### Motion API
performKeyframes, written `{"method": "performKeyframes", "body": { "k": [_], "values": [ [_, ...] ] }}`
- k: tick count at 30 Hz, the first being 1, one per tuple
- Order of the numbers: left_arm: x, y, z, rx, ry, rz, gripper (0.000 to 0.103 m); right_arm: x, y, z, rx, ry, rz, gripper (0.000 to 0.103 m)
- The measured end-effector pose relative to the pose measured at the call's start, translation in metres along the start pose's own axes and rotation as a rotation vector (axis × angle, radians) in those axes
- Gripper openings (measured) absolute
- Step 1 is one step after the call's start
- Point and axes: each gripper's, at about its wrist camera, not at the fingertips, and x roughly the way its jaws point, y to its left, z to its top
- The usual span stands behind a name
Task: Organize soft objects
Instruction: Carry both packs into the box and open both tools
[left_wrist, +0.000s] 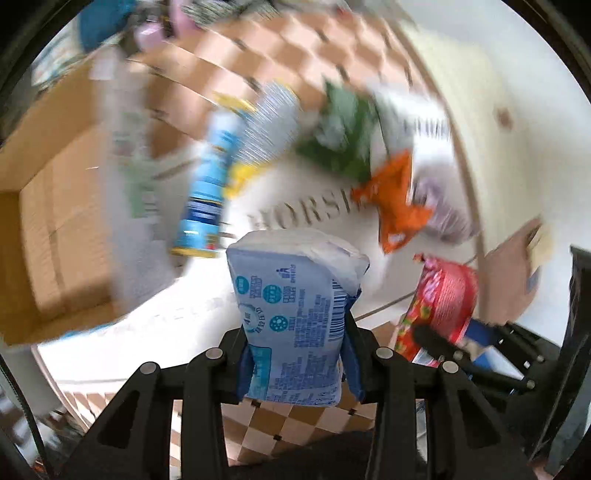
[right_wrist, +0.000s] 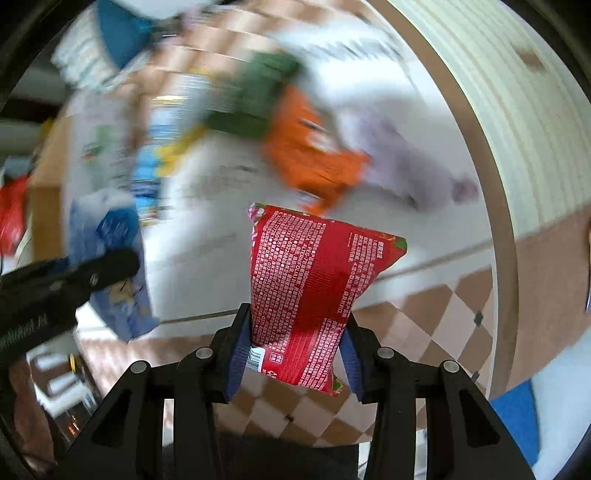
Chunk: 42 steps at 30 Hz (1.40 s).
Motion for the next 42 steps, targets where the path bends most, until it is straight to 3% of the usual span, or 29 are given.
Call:
{"method": "performKeyframes", "body": {
  "k": [4, 7, 9, 12, 16, 19, 21, 29, 33, 34, 36, 37, 42],
  "values": [
    [-0.096, 0.054, 0.001, -0.133, -0.092, -0.037, 0.037, -0.053, 0.077, 0.008, -0.182, -0.077, 0.047, 0.047],
    [-0.131, 0.100, 0.006, -0.202, -0.127, -0.039, 0.037, -0.078, 0.143, 0.030, -0.294, -0.099, 0.098, 0.047],
    [-0.139, 0.136, 0.017, -0.244, -0.138, -0.014, 0.037, -0.087, 0.173, 0.049, -0.345, -0.104, 0.115, 0.047],
    [-0.126, 0.191, 0.041, -0.301, -0.101, -0.043, 0.037, -0.080, 0.240, 0.080, -0.403, -0.117, 0.089, 0.047],
    [-0.096, 0.248, 0.074, -0.329, -0.046, -0.016, 0.037, -0.029, 0.309, 0.124, -0.448, -0.082, 0.045, 0.047],
    [-0.071, 0.284, 0.091, -0.345, 0.013, -0.047, 0.038, 0.021, 0.342, 0.164, -0.456, -0.036, 0.007, 0.047],
    [-0.054, 0.303, 0.100, -0.356, 0.047, -0.062, 0.038, 0.044, 0.358, 0.188, -0.439, 0.000, -0.006, 0.047],
    [-0.011, 0.327, 0.116, -0.344, 0.125, -0.095, 0.040, 0.111, 0.372, 0.212, -0.425, 0.072, -0.060, 0.047],
    [-0.009, 0.331, 0.110, -0.349, 0.137, -0.065, 0.054, 0.135, 0.371, 0.226, -0.428, 0.089, -0.111, 0.049],
    [-0.011, 0.332, 0.108, -0.355, 0.134, -0.062, 0.057, 0.136, 0.372, 0.228, -0.427, 0.092, -0.115, 0.053],
    [-0.020, 0.335, 0.102, -0.362, 0.102, -0.032, 0.083, 0.133, 0.373, 0.230, -0.425, 0.088, -0.120, 0.083],
    [-0.025, 0.335, 0.099, -0.362, 0.081, -0.005, 0.088, 0.130, 0.372, 0.229, -0.418, 0.082, -0.120, 0.089],
    [-0.060, 0.322, 0.076, -0.346, -0.027, 0.107, 0.101, 0.109, 0.369, 0.217, -0.401, 0.061, -0.146, 0.103]
  ]
}}
